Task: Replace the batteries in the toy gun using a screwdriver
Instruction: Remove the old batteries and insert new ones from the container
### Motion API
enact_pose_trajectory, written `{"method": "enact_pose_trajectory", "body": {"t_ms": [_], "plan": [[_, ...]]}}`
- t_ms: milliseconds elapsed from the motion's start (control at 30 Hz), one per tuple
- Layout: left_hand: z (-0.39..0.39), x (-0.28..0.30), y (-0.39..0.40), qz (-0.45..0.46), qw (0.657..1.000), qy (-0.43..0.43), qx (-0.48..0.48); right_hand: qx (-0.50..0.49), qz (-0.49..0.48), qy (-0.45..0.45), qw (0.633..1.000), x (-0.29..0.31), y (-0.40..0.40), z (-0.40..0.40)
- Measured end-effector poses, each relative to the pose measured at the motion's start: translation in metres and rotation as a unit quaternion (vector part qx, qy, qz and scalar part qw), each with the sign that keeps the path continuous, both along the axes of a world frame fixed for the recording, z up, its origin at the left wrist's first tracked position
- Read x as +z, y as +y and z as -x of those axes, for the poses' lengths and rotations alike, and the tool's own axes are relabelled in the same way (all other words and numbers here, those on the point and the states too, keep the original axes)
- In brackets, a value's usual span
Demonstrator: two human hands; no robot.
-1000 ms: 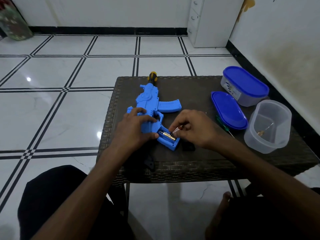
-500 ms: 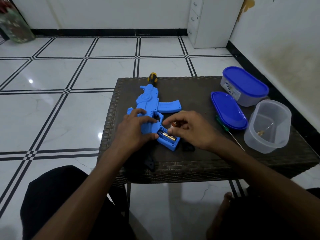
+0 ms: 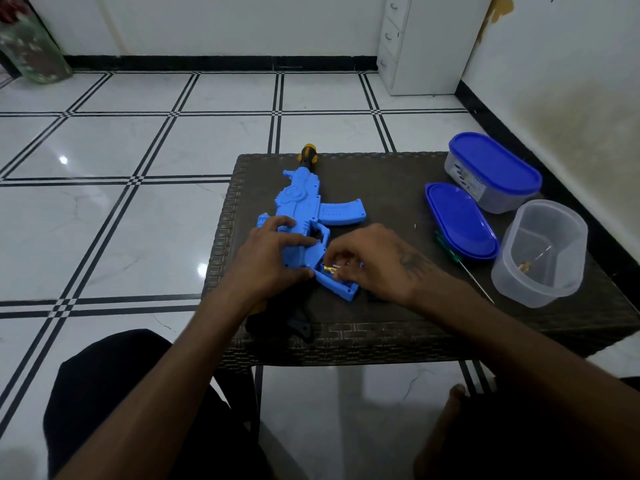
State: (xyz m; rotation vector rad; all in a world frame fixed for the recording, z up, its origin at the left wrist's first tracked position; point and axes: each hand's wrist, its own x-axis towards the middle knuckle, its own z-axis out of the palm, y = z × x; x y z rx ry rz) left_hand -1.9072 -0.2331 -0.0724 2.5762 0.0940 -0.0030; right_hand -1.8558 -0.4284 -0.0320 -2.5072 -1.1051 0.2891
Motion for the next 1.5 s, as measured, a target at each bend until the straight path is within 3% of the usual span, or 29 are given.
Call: {"method": "enact_pose_trajectory", "body": {"t_ms": [433, 600, 800, 967, 1167, 1367, 1500], "plan": [[0.004, 0.003, -0.004, 0.002, 1.000, -0.012, 0.006, 0.093, 0.126, -0.028, 0.987, 0.007, 0.010, -0.003], [0.005, 0.004, -0.005, -0.001, 1.000, -0.008, 0.008, 0.060, 0.060, -0.023, 0.996, -0.001, 0.012, -0.003], [0.006, 0.005, -0.007, -0.011, 1.000, -0.013, 0.008, 0.037, 0.005, -0.088, 0.995, -0.013, 0.019, 0.000], [0.006, 0.004, -0.007, -0.004, 1.000, -0.015, 0.011, 0.030, 0.013, -0.119, 0.992, -0.011, 0.018, -0.006], [0.006, 0.005, -0.008, -0.005, 1.000, -0.009, 0.014, 0.027, -0.001, -0.074, 0.997, -0.008, 0.008, -0.009], [0.003, 0.004, -0.003, -0.003, 1.000, 0.020, -0.005, -0.038, -0.039, -0.059, 0.997, 0.027, -0.050, -0.014], [0.001, 0.007, -0.025, -0.035, 0.995, -0.088, 0.010, -0.157, -0.008, -0.017, 0.987, 0.061, -0.129, -0.018]]}}
